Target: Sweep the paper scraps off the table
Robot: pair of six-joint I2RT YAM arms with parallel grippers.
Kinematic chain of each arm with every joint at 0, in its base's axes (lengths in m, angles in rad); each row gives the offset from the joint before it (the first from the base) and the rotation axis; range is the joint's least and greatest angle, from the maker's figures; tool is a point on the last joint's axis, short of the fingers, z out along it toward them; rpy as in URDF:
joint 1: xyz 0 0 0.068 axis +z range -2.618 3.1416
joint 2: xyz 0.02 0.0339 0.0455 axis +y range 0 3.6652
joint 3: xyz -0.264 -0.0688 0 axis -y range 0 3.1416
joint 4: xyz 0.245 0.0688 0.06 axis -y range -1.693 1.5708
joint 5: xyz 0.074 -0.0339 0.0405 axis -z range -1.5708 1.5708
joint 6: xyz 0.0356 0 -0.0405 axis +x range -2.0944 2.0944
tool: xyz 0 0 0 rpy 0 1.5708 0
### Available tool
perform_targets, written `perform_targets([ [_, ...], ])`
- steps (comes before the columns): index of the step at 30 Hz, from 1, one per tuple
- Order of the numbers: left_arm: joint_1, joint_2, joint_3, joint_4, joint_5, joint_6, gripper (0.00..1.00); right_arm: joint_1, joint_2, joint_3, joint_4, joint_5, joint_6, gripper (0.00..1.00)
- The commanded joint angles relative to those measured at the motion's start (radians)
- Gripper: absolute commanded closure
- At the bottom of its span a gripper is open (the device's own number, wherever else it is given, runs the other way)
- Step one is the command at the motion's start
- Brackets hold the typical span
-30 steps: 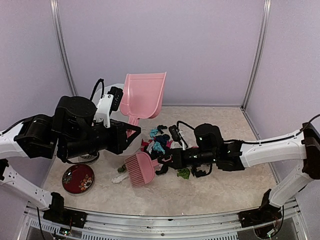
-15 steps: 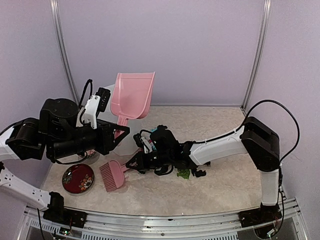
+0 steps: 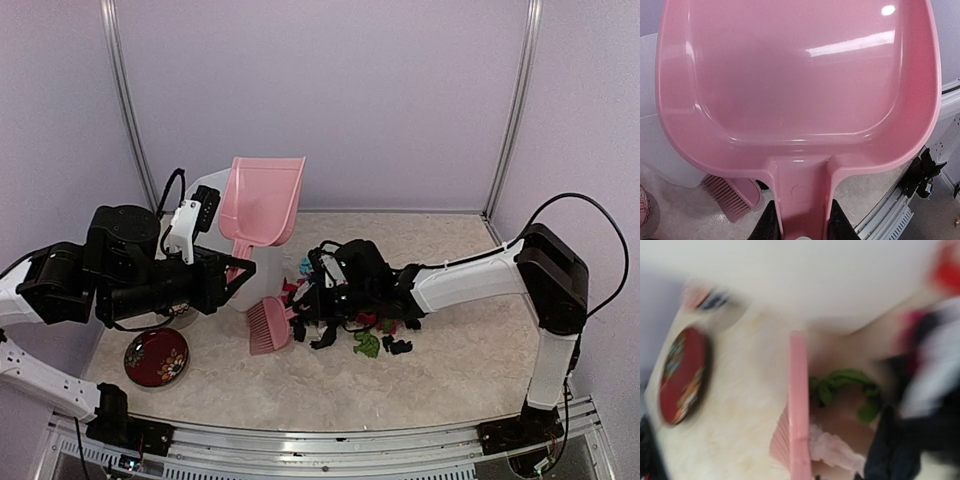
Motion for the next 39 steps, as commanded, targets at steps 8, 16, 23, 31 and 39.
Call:
perform_targets([
  [8,0.012,0.021,-0.009,0.071,0.082,0.007,1.0,-0.162,-0.19,-0.135,-0.149,0.209,-0.125,1.0],
  [16,0.014,0.035,-0.042,0.087,0.138,-0.019,1.0,-0.249,-0.322,-0.195,-0.2,0.278,-0.17,1.0],
  [23,0.018,0.068,-0.055,0.092,0.155,-0.024,1.0,-0.277,-0.464,-0.211,-0.251,0.298,-0.199,1.0],
  [31,0.028,0.104,-0.082,0.088,0.214,-0.058,1.0,-0.276,-0.637,-0.233,-0.282,0.144,-0.212,1.0],
  [39,0.038,0.118,-0.153,0.061,0.336,-0.158,1.0,-0.26,-0.647,-0.339,-0.313,-0.125,-0.223,1.0],
])
